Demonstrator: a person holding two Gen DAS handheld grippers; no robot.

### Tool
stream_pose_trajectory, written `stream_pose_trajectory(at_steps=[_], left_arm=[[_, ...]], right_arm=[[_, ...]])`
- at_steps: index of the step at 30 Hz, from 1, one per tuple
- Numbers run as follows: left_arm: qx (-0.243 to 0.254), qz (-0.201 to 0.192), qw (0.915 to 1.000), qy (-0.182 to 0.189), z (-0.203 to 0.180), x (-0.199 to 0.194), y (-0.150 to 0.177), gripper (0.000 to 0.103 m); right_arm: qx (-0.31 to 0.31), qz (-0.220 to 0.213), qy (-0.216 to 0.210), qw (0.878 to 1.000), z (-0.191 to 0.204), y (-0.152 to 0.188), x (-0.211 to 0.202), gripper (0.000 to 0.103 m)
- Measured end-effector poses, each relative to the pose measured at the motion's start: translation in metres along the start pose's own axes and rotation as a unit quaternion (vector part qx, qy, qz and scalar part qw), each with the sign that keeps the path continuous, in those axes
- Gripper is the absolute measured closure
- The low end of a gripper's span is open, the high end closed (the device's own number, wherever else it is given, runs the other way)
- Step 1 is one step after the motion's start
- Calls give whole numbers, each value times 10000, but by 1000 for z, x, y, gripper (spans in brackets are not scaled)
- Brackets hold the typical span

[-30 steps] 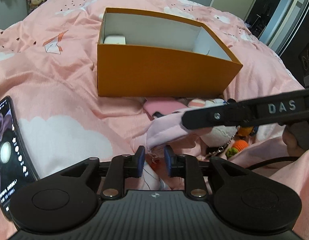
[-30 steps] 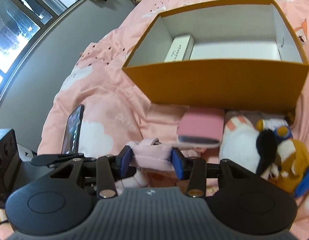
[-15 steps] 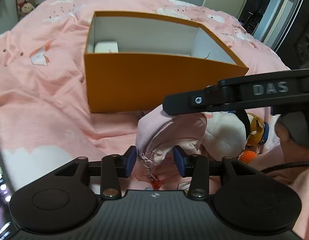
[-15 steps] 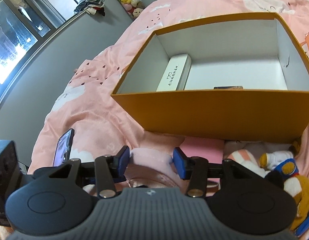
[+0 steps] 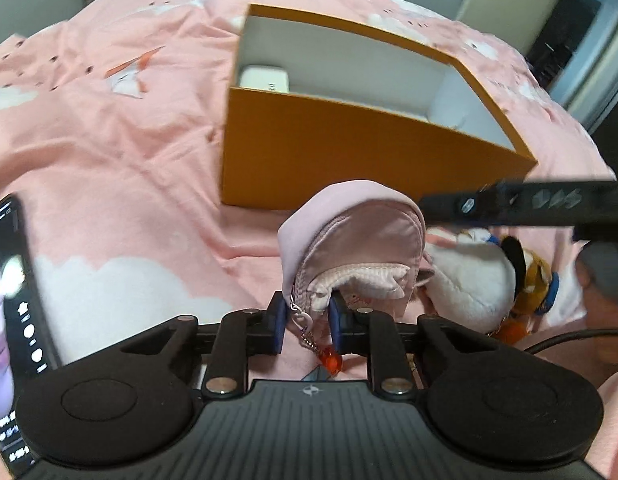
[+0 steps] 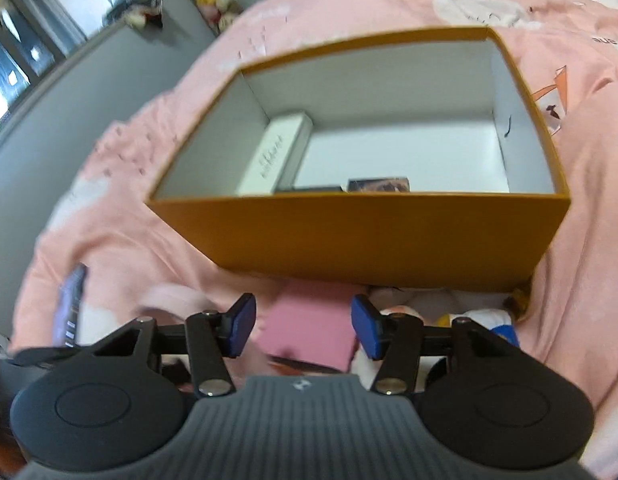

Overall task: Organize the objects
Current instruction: 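Grasp the pink pouch with the left gripper while the right gripper grasps the pink wallet, then lift the pink pouch with the left gripper while the right gripper lifts the pink wallet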

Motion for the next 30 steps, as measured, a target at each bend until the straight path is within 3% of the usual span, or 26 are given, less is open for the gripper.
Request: stream_pose_trajectory(at_steps=[9, 23, 26, 30], left_arm=[[-448, 63, 9990, -8, 15, 10, -3, 80], [-703, 145, 9973, 171, 28, 17, 0, 80], [-708, 153, 9973, 152, 28, 17, 0, 80], [-653, 209, 9976, 75, 28, 15, 1, 81]], right_arm=[[137, 1019, 294, 9943, -4, -4, 62, 46], [526, 1503, 282, 9868, -10, -6, 105, 28], [496, 1509, 238, 9870, -10, -6, 102, 34], [504, 1427, 191, 9883, -12, -4, 91, 56]])
Point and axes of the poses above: each gripper's, at about its wrist camera, not at the fingertips, and x roughly the way its jaws point, z to its left, y to its underside, the point moved 3 cm from there along x, roughly the way its jaws point, and after that the axes turned 6 degrees about -z, right-handed, at the moved point
